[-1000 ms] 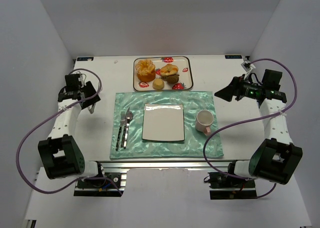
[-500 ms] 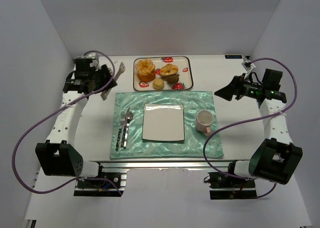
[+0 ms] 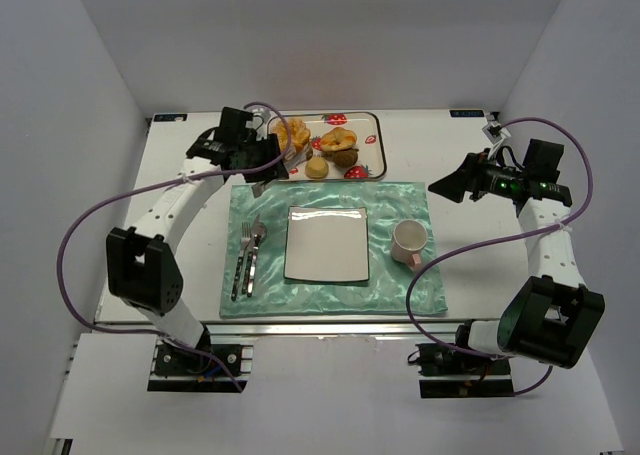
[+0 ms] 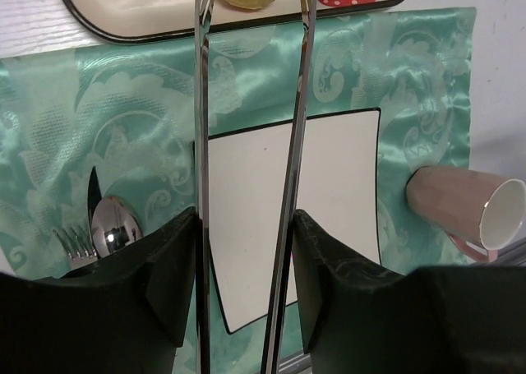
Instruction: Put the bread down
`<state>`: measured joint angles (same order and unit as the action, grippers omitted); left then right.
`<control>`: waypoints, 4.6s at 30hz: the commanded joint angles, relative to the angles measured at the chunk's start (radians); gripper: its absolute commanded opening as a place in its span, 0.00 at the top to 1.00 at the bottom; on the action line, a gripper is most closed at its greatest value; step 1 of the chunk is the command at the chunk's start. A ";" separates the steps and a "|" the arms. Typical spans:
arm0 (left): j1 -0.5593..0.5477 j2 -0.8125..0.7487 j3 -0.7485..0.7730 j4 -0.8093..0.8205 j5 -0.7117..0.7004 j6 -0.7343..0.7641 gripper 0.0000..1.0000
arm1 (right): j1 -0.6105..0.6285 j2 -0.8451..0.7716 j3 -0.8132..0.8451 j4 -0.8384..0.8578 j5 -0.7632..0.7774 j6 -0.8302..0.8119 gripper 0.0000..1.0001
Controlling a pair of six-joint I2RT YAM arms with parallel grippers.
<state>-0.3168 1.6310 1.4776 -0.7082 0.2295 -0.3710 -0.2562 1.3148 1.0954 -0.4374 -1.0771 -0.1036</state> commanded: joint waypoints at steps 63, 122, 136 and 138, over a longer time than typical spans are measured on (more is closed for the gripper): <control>-0.166 0.329 0.259 -0.086 -0.216 0.076 0.37 | -0.006 -0.023 -0.014 0.046 -0.032 0.005 0.11; -0.232 -0.307 -0.330 -0.151 -0.137 0.010 0.35 | -0.008 -0.011 -0.003 0.051 -0.047 0.031 0.11; -0.232 -0.254 -0.131 -0.148 -0.211 0.040 0.38 | -0.008 -0.002 -0.002 0.057 -0.057 0.033 0.11; -0.232 -0.215 -0.076 -0.129 -0.205 0.044 0.39 | -0.008 -0.003 -0.002 0.058 -0.057 0.036 0.11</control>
<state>-0.5465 1.3846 1.3201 -0.8856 0.0402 -0.3489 -0.2600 1.3155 1.0832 -0.4080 -1.1057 -0.0769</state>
